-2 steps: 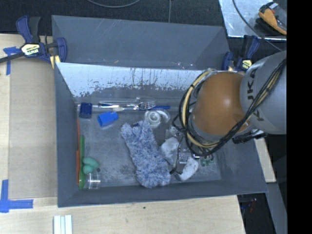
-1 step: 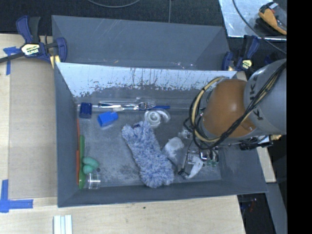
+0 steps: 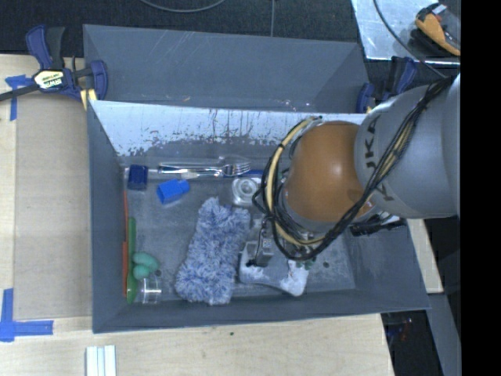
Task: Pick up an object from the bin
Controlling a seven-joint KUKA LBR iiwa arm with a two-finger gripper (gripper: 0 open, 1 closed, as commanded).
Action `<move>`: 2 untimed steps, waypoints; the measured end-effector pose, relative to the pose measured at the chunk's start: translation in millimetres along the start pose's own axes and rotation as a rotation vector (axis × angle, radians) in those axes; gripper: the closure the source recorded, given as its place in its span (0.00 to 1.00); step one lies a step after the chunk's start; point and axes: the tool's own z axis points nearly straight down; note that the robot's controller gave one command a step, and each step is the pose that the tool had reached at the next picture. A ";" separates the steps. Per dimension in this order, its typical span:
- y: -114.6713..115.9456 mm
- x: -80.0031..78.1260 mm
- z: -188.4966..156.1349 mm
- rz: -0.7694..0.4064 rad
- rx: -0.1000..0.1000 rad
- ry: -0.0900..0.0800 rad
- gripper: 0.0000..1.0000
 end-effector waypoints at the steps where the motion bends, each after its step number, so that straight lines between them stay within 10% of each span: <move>1: -0.1 -0.1 0.4 0.000 0.000 0.000 1.00; 2: -17.8 -9.4 45.3 -0.058 -0.003 -0.004 1.00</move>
Offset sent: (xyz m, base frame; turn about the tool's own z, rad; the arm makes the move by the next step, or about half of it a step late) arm 0.0066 -0.0200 -0.0475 -0.0567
